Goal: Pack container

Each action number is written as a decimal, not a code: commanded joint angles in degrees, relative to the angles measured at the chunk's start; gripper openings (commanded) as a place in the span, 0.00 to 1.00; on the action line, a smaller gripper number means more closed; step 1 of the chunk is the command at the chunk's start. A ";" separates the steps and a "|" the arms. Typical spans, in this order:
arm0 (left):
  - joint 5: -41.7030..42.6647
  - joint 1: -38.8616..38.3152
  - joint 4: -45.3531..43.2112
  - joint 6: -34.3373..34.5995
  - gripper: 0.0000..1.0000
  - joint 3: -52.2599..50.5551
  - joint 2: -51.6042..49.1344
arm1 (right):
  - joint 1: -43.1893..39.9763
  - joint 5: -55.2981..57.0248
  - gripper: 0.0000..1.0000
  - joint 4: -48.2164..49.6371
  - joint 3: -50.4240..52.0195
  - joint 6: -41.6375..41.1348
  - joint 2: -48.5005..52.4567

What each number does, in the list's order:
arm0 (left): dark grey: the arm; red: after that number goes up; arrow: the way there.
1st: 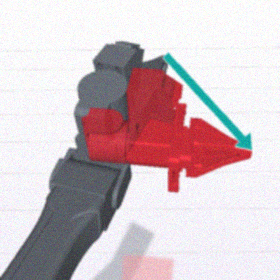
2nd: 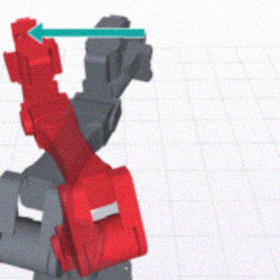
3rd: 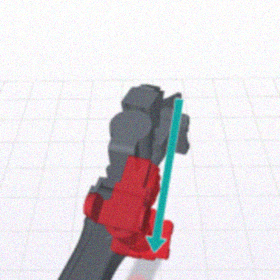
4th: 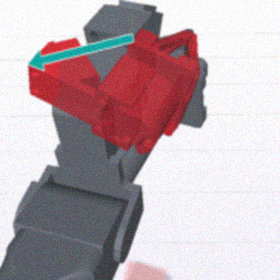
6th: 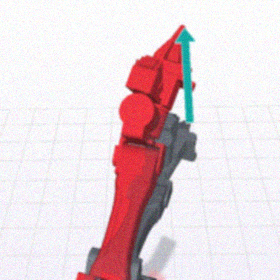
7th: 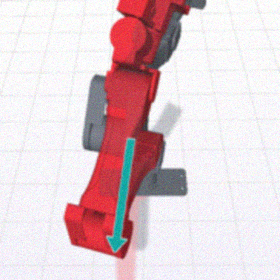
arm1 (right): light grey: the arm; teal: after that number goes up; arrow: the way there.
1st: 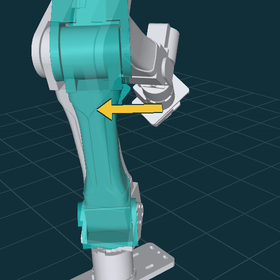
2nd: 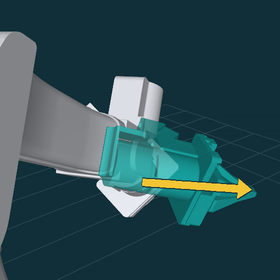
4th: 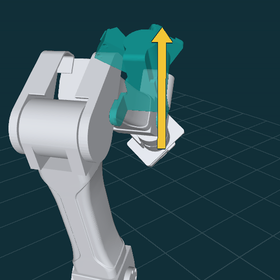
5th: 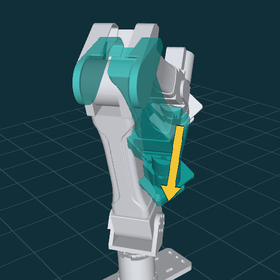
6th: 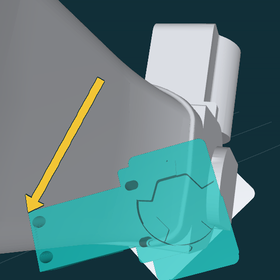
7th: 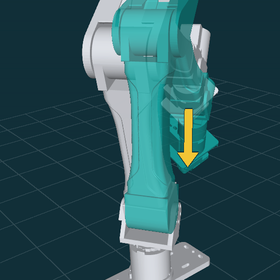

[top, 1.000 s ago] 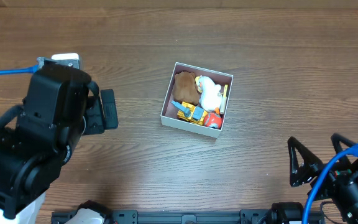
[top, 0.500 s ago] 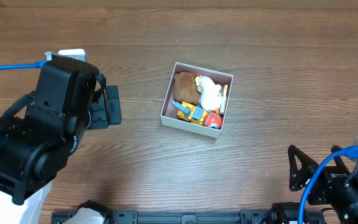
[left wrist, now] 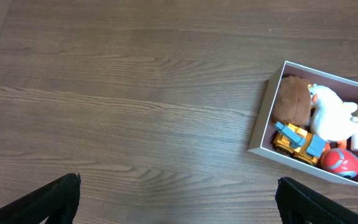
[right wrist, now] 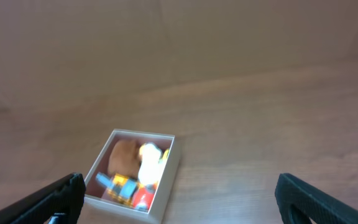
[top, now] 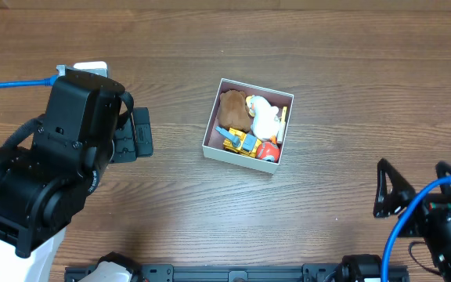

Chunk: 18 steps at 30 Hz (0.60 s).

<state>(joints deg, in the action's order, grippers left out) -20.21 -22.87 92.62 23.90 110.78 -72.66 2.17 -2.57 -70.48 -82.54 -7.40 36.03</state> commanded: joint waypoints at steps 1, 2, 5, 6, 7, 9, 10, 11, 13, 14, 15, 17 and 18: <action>-1.14 0.20 -0.04 0.98 1.00 0.35 -0.09 | -0.33 3.82 1.00 5.86 7.06 0.42 -3.87; -1.14 0.20 -0.04 0.98 1.00 0.35 -0.09 | -0.33 3.78 1.00 8.79 10.58 0.39 -5.70; -1.14 0.20 -0.04 0.98 1.00 0.35 -0.09 | -0.33 2.86 1.00 16.02 20.33 0.37 -10.69; -1.14 0.20 -0.04 0.98 1.00 0.35 -0.09 | -0.33 2.54 1.00 18.05 23.71 0.39 -12.35; -1.14 0.20 -0.04 0.98 1.00 0.35 -0.09 | -0.33 2.43 1.00 20.00 27.23 0.35 -14.01; -1.14 0.20 -0.04 0.98 1.00 0.35 -0.09 | -0.33 2.25 1.00 23.32 34.56 0.33 -17.42; -1.14 0.20 -0.04 0.98 1.00 0.35 -0.09 | -0.33 2.25 1.00 24.28 36.68 0.20 -18.36; -1.14 0.20 -0.04 0.98 1.00 0.35 -0.09 | -0.33 2.25 1.00 25.70 39.52 0.15 -19.45; -1.14 0.20 -0.04 0.98 1.00 0.35 -0.09 | -0.33 2.25 1.00 28.87 44.74 0.15 -20.70; -1.14 0.20 -0.04 0.98 1.00 0.35 -0.09 | -0.33 2.27 1.00 29.88 46.16 0.15 -20.83; -1.14 0.20 -0.02 0.98 1.00 0.35 -0.09 | -0.33 2.29 1.00 31.58 48.35 0.15 -20.90; -1.14 0.20 -0.04 0.98 1.00 0.35 -0.09 | -0.33 2.34 1.00 34.27 51.43 0.17 -20.90; -1.14 0.20 -0.02 0.98 1.00 0.35 -0.09 | -0.33 2.36 1.00 36.17 53.31 0.17 -20.92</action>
<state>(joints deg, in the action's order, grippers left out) -20.25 -22.87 92.62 23.90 110.72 -72.66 2.17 -0.62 -37.78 -33.19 -7.44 15.99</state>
